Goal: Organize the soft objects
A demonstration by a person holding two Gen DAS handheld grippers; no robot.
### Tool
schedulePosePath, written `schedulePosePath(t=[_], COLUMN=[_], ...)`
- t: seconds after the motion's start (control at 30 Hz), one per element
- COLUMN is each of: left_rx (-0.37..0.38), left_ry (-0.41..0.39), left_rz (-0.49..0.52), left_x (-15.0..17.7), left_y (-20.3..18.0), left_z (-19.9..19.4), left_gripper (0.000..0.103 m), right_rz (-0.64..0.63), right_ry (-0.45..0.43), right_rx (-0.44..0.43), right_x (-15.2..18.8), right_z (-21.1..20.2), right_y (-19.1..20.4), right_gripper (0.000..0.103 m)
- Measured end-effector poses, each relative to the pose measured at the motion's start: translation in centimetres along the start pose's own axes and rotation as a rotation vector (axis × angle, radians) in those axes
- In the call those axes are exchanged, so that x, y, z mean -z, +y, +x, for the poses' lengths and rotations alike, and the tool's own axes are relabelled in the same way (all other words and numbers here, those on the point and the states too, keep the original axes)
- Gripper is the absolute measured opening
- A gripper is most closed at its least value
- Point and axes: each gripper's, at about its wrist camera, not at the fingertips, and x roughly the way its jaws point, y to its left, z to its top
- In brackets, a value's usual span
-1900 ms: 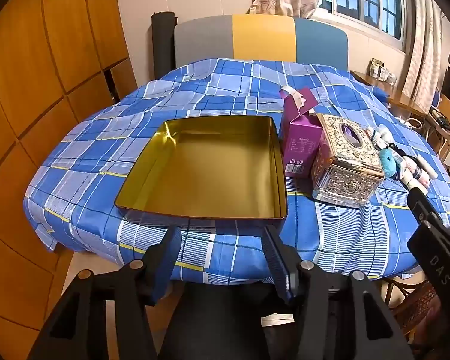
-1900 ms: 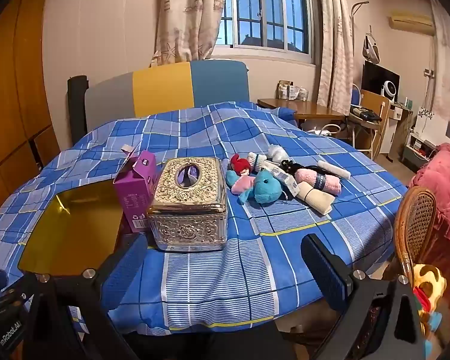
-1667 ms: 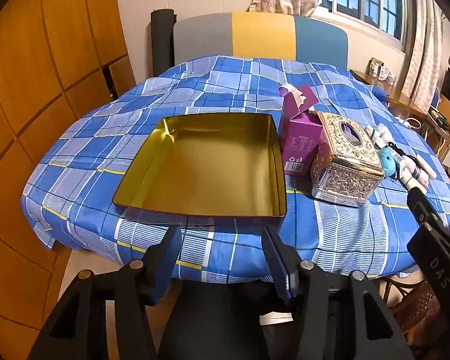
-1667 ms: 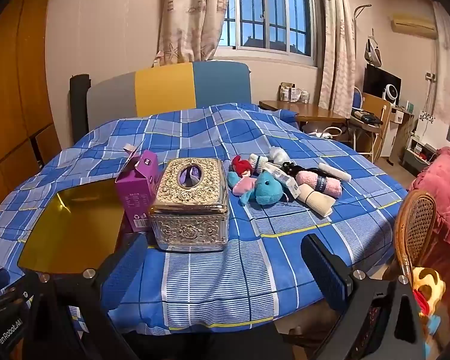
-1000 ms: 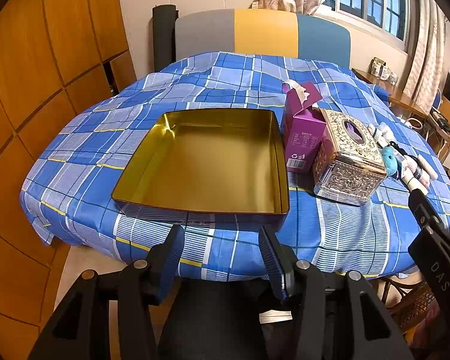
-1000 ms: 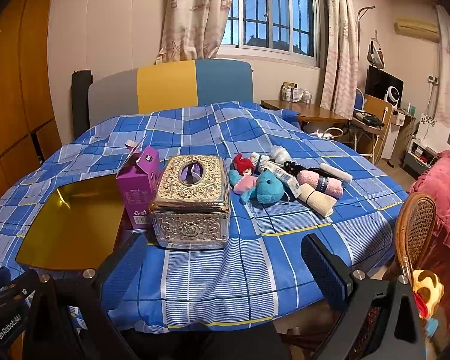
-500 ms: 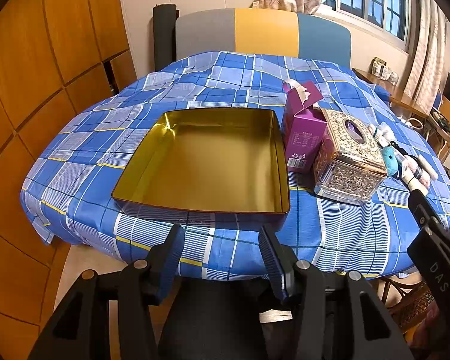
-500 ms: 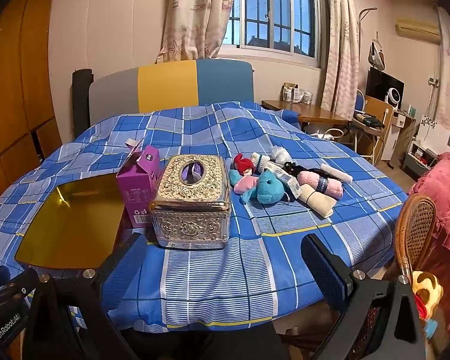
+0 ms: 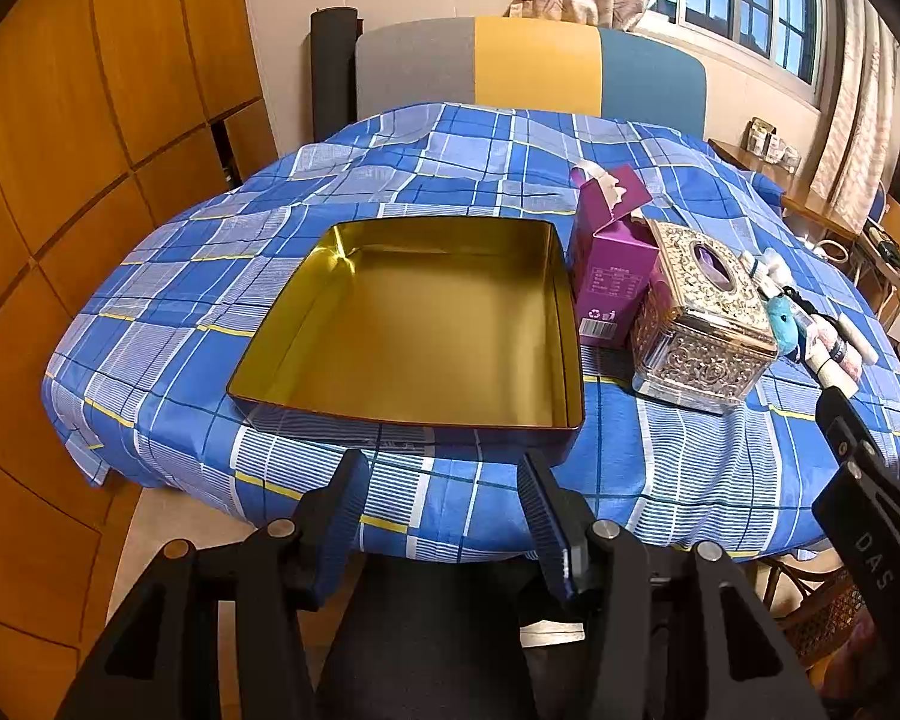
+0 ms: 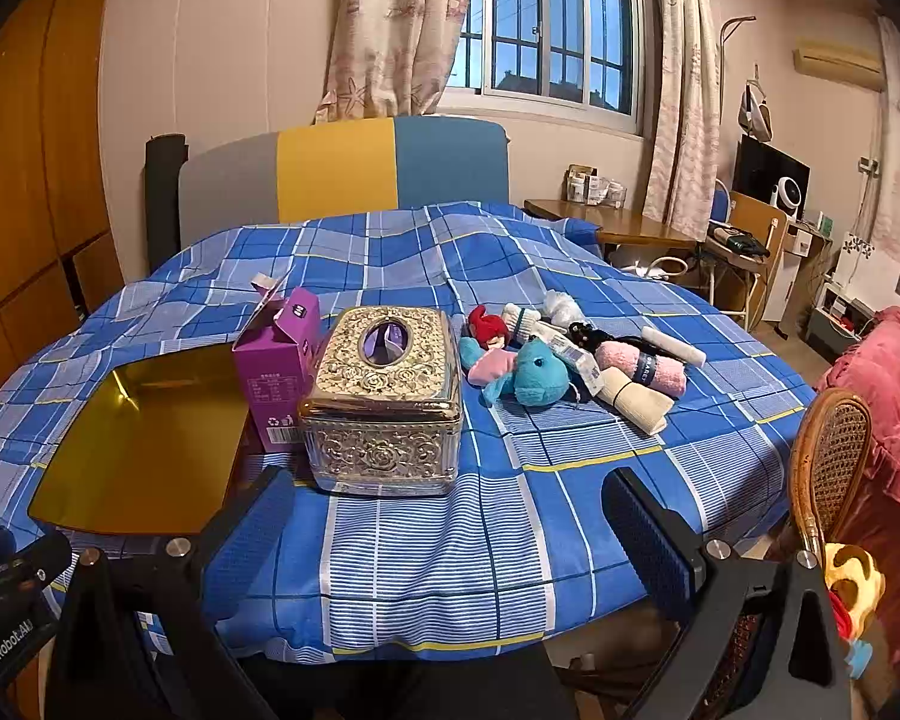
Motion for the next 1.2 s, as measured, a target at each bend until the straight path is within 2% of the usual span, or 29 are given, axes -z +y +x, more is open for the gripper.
schedulePosePath(t=[1.2], left_rx=[-0.008], left_ry=[0.009], left_rz=[0.007], left_x=[-0.07], left_y=[-0.08], left_z=[0.17], left_gripper=[0.052], right_rz=[-0.013], right_ry=[0.024], right_rx=[-0.003], right_x=[0.14], right_z=[0.57], right_y=[0.35], right_gripper=[0.103])
